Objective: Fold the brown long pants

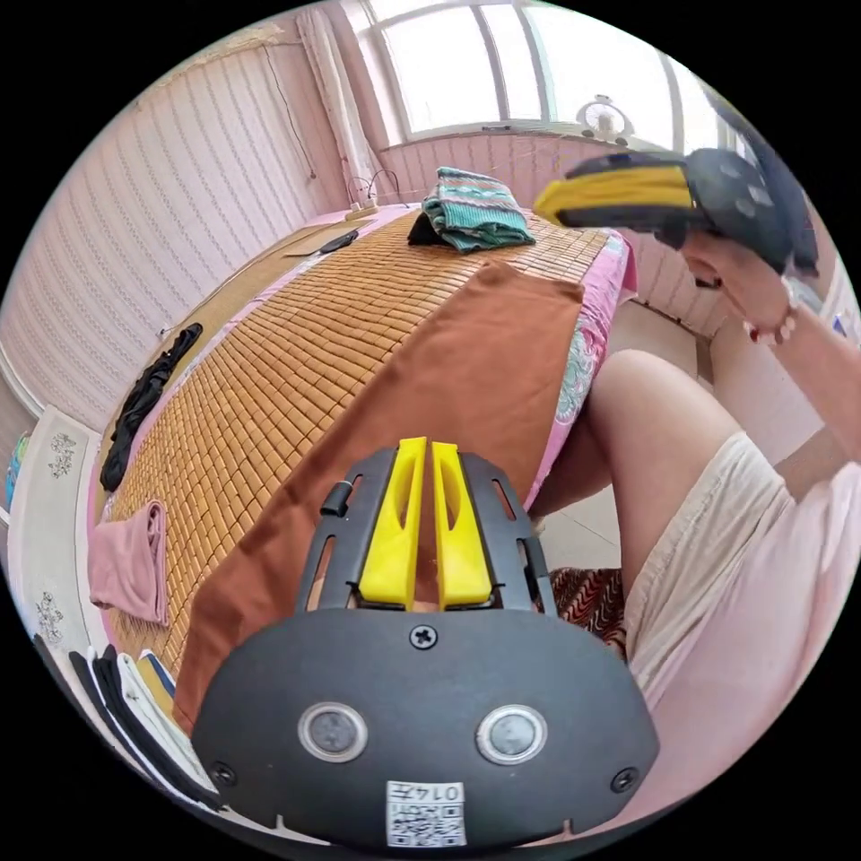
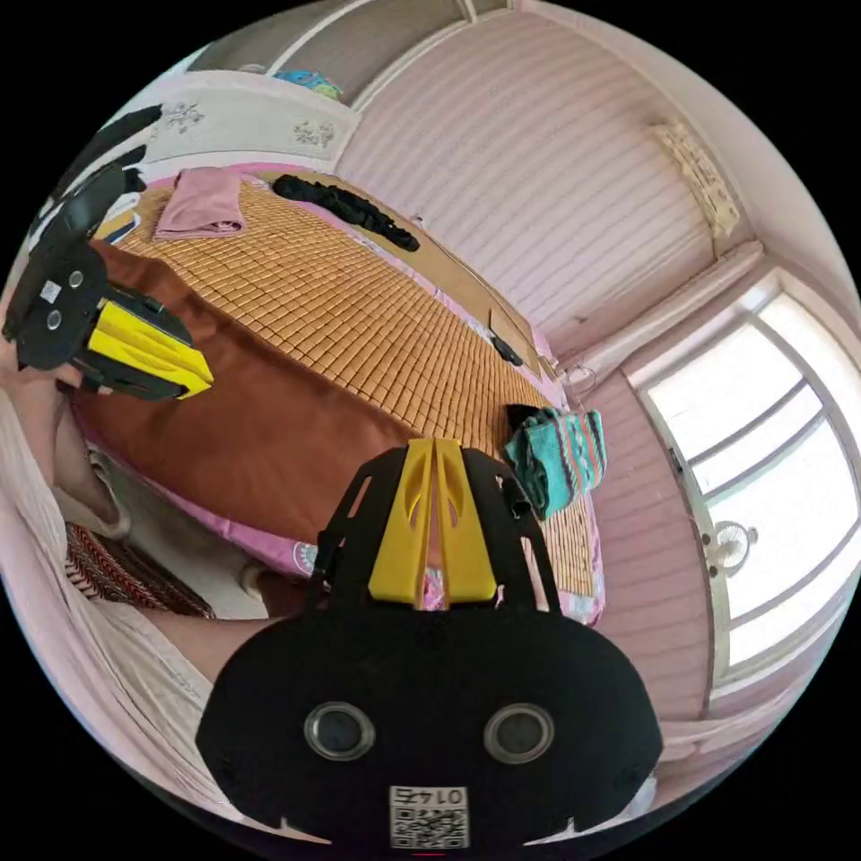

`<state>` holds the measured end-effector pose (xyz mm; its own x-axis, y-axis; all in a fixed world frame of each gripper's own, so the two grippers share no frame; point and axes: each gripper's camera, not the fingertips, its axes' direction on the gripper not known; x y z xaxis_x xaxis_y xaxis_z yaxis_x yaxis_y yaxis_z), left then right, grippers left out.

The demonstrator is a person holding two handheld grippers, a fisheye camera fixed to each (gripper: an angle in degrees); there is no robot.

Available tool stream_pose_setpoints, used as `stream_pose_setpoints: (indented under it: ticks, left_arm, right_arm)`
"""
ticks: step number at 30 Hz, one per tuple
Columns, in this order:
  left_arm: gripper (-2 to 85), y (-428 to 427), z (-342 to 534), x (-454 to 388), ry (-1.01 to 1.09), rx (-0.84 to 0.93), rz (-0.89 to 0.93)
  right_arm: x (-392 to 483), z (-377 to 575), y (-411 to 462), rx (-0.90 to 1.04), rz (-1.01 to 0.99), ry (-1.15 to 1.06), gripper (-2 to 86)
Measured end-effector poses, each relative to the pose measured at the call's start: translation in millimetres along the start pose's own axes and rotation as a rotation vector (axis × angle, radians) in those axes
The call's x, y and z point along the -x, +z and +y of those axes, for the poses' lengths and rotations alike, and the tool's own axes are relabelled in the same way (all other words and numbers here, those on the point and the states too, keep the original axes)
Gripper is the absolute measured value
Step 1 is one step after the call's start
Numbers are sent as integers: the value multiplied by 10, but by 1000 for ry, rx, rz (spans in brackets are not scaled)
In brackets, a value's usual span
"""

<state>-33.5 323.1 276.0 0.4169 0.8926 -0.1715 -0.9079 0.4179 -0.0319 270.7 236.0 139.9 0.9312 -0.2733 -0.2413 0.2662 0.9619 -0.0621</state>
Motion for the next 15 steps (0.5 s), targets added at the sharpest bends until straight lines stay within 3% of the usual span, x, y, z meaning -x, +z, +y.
stream_pose_setpoints:
  ticks: [3, 7, 15]
  left_arm:
    - [51, 230, -473, 156, 2, -24, 86]
    - [80, 589, -1114, 207, 96, -13, 140]
    - [132, 1622, -2394, 51, 273, 109, 220]
  right_arm:
    - [-562, 390, 538, 182, 31, 225, 14]
    - [-1215, 824, 1093, 321, -87, 397, 104]
    - [-2095, 1324, 1638, 354, -293, 634, 170]
